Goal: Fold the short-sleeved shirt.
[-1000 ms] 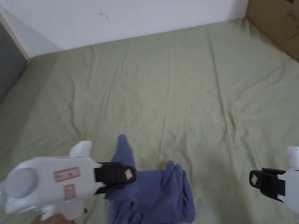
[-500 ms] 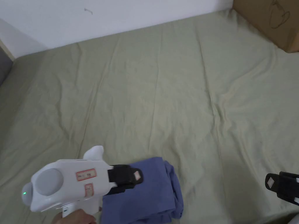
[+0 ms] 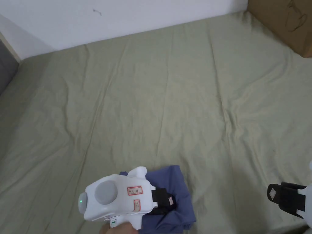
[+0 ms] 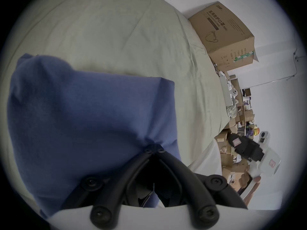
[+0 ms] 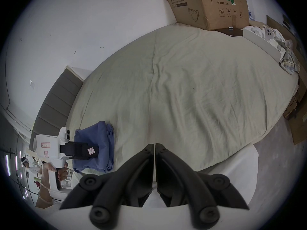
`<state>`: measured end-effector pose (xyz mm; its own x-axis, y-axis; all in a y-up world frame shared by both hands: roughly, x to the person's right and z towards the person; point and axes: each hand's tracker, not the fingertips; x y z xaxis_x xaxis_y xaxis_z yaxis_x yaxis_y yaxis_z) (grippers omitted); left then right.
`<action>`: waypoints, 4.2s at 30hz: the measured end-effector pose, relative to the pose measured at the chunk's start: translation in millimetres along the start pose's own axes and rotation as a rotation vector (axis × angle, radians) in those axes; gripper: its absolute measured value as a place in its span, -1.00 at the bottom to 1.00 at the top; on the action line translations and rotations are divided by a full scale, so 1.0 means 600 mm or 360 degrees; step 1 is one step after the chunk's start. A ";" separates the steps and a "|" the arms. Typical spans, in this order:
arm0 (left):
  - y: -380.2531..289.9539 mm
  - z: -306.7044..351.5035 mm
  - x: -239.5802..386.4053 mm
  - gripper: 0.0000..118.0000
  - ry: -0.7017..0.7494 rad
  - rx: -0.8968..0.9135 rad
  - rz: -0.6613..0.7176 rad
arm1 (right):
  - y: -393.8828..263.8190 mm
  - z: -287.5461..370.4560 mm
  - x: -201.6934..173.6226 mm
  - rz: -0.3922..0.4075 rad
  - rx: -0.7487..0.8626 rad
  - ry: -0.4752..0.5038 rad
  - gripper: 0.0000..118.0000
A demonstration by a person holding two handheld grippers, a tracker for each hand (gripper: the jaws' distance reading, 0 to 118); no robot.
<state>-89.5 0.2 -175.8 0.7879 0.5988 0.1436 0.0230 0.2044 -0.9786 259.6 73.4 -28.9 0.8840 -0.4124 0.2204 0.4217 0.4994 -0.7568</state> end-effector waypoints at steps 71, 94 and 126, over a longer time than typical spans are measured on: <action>0.146 0.581 -0.546 0.87 0.1373 0.0406 0.0418 | 0.065 -0.239 -0.269 0.0586 -0.0458 -0.0010 -0.96; -0.046 0.350 0.100 -1.00 0.0913 0.1339 -0.0351 | 0.084 -0.020 -0.297 0.0790 0.0445 0.0125 -0.96; -0.089 0.416 0.233 -1.00 0.1098 0.1984 -0.0579 | 0.089 0.144 -0.377 0.0889 0.1303 -0.0107 -0.95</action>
<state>-134.1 266.6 -66.7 0.9944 -0.0379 -0.0987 0.0284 0.9950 -0.0961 99.8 259.1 -65.7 0.9971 0.0740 0.0151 -0.0719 0.9913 -0.1099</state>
